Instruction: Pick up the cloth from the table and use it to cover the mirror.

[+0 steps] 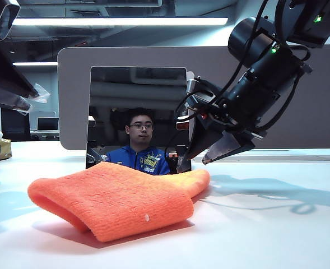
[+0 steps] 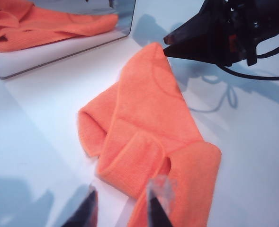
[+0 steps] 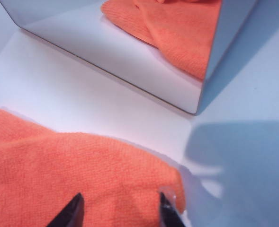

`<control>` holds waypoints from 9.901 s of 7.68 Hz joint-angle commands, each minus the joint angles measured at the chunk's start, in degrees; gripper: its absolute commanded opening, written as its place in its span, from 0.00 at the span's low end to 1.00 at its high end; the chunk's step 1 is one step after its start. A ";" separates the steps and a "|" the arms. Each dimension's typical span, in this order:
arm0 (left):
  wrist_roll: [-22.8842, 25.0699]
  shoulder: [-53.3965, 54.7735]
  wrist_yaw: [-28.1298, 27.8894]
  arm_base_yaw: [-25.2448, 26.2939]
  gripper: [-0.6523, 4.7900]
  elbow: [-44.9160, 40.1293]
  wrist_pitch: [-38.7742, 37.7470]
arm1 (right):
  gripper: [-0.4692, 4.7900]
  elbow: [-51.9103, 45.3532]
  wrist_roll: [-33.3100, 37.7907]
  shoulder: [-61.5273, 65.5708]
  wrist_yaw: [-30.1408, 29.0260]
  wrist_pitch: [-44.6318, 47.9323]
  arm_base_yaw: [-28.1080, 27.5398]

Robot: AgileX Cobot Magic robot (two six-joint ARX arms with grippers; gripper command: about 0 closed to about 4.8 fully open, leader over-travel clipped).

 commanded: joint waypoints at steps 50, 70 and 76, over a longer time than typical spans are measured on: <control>-15.43 19.08 -18.10 -10.73 0.41 1.05 -6.08 | 0.09 0.52 -3.50 -11.63 -6.60 -9.62 0.09; -19.50 -13.79 -10.69 -10.75 0.11 1.09 4.46 | 0.09 0.55 -6.93 -6.78 -1.46 -5.07 0.00; -28.06 -21.46 4.17 -10.75 0.11 1.84 5.42 | 0.09 0.52 -9.49 -6.75 -3.23 -4.09 0.00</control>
